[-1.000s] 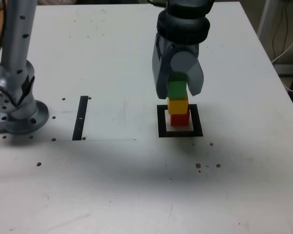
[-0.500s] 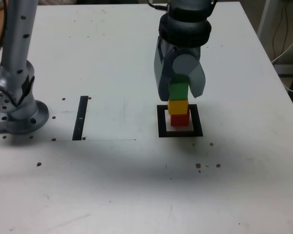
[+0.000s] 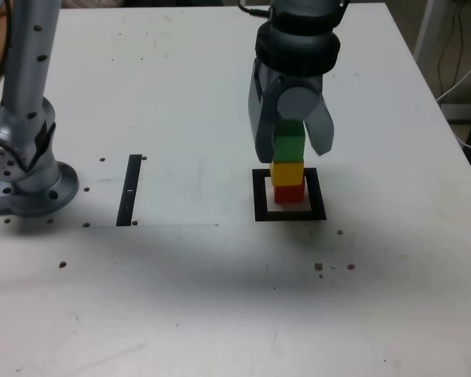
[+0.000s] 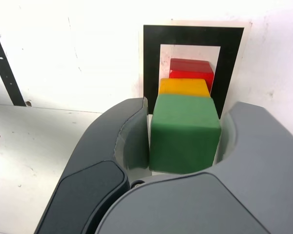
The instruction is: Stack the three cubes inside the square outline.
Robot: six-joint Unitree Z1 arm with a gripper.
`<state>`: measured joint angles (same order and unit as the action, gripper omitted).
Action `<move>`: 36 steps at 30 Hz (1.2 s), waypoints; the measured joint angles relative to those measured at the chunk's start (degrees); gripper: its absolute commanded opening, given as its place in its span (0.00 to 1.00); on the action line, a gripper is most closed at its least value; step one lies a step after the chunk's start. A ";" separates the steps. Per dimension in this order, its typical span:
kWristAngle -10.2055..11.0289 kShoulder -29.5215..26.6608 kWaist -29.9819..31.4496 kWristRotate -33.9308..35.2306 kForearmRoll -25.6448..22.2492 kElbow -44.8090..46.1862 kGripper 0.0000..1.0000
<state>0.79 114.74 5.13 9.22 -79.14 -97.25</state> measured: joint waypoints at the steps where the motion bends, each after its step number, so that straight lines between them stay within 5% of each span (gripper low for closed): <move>1: 0.21 -0.03 0.00 0.00 -0.08 -0.04 0.96; 16: 3.01 -2.08 0.61 0.71 -0.92 -1.33 0.99; 36: 1.76 -10.29 3.26 0.73 -9.09 -0.11 0.99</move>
<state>2.55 104.45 8.39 9.96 -88.23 -97.36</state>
